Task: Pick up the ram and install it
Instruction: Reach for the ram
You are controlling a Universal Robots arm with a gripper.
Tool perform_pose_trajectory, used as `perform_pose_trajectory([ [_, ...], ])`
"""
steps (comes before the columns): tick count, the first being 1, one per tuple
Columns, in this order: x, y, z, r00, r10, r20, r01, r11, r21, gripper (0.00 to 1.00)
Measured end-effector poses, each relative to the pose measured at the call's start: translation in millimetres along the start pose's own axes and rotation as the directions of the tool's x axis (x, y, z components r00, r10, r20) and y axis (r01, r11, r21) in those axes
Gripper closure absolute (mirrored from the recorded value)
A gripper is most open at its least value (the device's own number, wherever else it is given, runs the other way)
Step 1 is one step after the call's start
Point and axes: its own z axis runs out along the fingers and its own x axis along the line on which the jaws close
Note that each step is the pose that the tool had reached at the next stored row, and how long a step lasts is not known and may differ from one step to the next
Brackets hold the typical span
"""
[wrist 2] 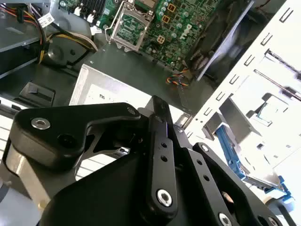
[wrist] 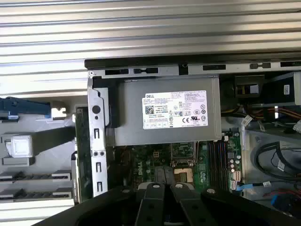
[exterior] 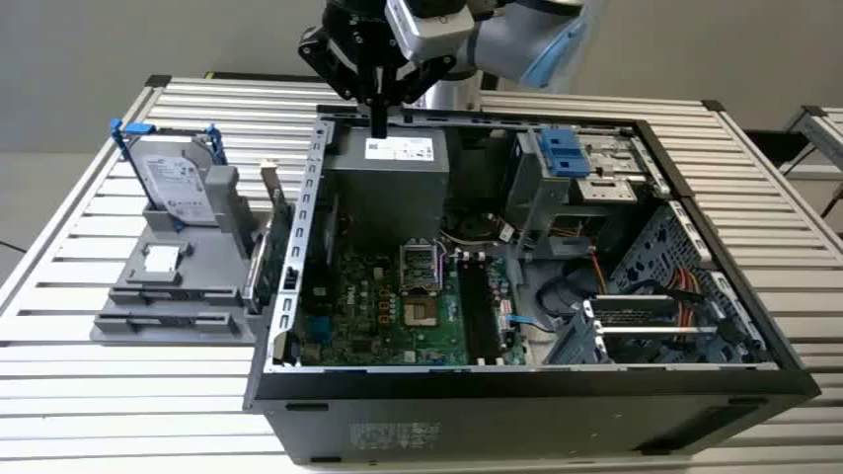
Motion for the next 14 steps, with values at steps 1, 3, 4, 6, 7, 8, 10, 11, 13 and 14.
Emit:
perform_pose_trajectory([
  [1, 0.0, 0.0, 0.0, 1.0, 0.0, 0.0001, 0.0, 1.0, 0.0, 1.0],
  [3, 0.0, 0.0, 0.0, 1.0, 0.0, 0.0, 0.0, 1.0, 0.0, 1.0],
  [4, 0.0, 0.0, 0.0, 1.0, 0.0, 0.0, 0.0, 1.0, 0.0, 1.0],
  [6, 0.0, 0.0, 0.0, 1.0, 0.0, 0.0, 0.0, 1.0, 0.0, 1.0],
  [7, 0.0, 0.0, 0.0, 1.0, 0.0, 0.0, 0.0, 1.0, 0.0, 1.0],
  [8, 0.0, 0.0, 0.0, 1.0, 0.0, 0.0, 0.0, 1.0, -0.0001, 1.0],
  [10, 0.0, 0.0, 0.0, 1.0, 0.0, 0.0001, 0.0, 1.0, -0.0001, 1.0],
  [11, 0.0, 0.0, 0.0, 1.0, 0.0, 0.0, 0.0, 1.0, 0.0, 1.0],
  [13, 0.0, 0.0, 0.0, 1.0, 0.0, 0.0001, 0.0, 1.0, 0.0, 1.0],
  [14, 0.3, 0.0, 0.0, 1.0, 0.0, 0.0001, 0.0, 1.0, -0.0001, 1.0],
])
